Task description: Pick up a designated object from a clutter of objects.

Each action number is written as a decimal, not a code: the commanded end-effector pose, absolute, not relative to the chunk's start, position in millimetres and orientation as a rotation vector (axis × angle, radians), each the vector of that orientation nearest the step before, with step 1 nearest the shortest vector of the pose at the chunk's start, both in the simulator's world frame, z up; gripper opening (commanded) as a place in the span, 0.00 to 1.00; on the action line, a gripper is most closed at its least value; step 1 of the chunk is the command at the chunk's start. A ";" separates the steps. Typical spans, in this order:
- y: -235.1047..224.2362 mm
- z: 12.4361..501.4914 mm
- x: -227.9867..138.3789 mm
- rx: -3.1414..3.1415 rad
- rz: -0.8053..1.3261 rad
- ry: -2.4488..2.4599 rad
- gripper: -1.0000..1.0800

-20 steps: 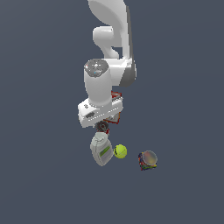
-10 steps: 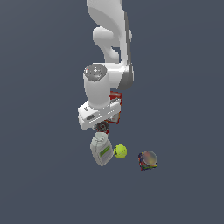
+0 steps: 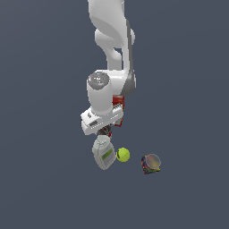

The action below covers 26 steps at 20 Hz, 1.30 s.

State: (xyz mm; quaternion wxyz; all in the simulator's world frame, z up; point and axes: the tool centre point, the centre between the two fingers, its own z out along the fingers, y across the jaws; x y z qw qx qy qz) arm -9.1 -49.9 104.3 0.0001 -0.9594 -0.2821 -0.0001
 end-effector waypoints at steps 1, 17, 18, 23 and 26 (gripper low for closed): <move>-50.0 91.9 -9.7 -3.013 0.000 -0.887 0.96; -50.2 77.3 -8.9 -3.013 0.000 -0.889 0.00; -50.2 77.3 -8.9 -3.013 0.000 -0.889 0.00; -48.4 81.8 -9.7 -3.014 -0.001 -0.889 0.00; -43.5 88.7 -11.9 -3.014 -0.001 -0.889 0.00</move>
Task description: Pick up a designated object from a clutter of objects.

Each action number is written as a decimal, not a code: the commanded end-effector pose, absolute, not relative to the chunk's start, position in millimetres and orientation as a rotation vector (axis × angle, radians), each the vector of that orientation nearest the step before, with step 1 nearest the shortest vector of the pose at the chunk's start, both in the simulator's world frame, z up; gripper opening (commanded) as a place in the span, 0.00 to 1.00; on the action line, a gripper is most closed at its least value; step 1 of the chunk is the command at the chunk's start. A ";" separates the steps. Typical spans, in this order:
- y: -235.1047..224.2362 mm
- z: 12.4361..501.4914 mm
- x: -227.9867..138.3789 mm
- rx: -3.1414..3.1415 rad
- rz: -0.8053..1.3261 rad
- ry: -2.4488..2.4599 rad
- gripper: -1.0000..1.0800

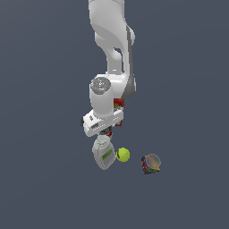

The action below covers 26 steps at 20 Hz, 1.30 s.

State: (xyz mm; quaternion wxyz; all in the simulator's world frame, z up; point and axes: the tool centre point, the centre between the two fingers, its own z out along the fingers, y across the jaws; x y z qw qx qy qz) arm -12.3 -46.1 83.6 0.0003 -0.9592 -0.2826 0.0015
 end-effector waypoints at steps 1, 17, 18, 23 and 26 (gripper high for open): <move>-41.3 91.9 -12.9 -3.014 -0.001 -0.889 0.00; 36.1 202.7 -46.6 -3.017 0.000 -0.890 0.00; 43.3 212.8 -49.5 -3.017 0.001 -0.891 0.00; 78.4 263.3 -64.2 -3.017 0.001 -0.891 0.00; 99.0 292.7 -72.5 -3.017 0.001 -0.892 0.00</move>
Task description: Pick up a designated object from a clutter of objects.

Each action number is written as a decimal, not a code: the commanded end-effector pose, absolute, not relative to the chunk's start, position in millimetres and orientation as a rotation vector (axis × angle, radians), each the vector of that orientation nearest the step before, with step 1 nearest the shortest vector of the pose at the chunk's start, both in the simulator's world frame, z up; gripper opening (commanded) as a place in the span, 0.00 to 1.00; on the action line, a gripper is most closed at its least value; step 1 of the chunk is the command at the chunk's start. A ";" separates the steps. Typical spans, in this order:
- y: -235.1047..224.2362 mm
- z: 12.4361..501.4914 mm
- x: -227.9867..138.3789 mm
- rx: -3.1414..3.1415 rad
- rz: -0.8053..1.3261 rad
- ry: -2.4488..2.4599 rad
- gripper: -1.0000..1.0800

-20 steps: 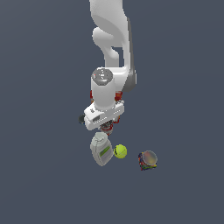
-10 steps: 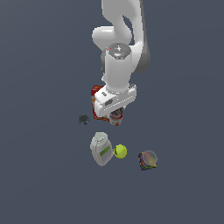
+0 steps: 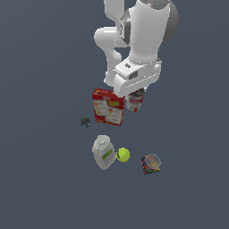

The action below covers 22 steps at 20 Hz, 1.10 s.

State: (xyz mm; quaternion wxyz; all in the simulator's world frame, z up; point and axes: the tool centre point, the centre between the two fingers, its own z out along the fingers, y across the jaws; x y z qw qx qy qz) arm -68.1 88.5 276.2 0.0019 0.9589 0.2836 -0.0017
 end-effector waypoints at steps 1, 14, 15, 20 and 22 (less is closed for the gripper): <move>105.8 302.5 -75.2 3.008 -0.001 0.889 0.00; 186.7 418.1 -103.9 3.011 -0.001 0.891 0.00; 191.3 424.3 -105.2 3.011 -0.001 0.891 0.00; 207.8 448.1 -109.3 3.012 0.000 0.891 0.00; 212.2 453.9 -110.2 3.012 0.000 0.891 0.00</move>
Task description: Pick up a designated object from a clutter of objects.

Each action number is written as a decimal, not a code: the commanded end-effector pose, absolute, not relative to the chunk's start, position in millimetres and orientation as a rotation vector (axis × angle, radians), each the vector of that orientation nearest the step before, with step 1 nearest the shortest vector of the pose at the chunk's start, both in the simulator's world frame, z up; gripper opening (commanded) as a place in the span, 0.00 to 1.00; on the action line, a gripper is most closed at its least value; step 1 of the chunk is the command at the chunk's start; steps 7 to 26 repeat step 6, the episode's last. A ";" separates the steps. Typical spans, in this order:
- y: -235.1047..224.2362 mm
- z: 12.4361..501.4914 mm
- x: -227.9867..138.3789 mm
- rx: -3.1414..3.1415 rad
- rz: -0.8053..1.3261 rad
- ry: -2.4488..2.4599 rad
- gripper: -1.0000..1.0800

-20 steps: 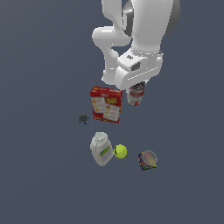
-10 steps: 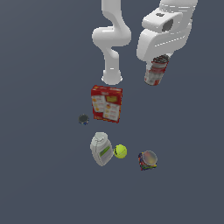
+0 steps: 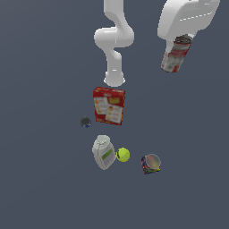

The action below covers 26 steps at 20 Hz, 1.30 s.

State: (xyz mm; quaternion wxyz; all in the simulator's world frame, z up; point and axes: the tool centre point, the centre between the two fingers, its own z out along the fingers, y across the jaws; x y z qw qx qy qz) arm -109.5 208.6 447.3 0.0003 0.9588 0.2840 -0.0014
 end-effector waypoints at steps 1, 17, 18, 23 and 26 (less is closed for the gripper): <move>213.6 456.3 -110.4 3.013 0.000 0.890 0.00; 217.4 461.1 -110.9 3.013 0.000 0.890 0.00; 217.4 461.1 -110.9 3.013 0.000 0.890 0.00; 217.4 461.1 -110.9 3.013 0.000 0.890 0.00; 217.4 461.1 -110.9 3.013 0.000 0.890 0.00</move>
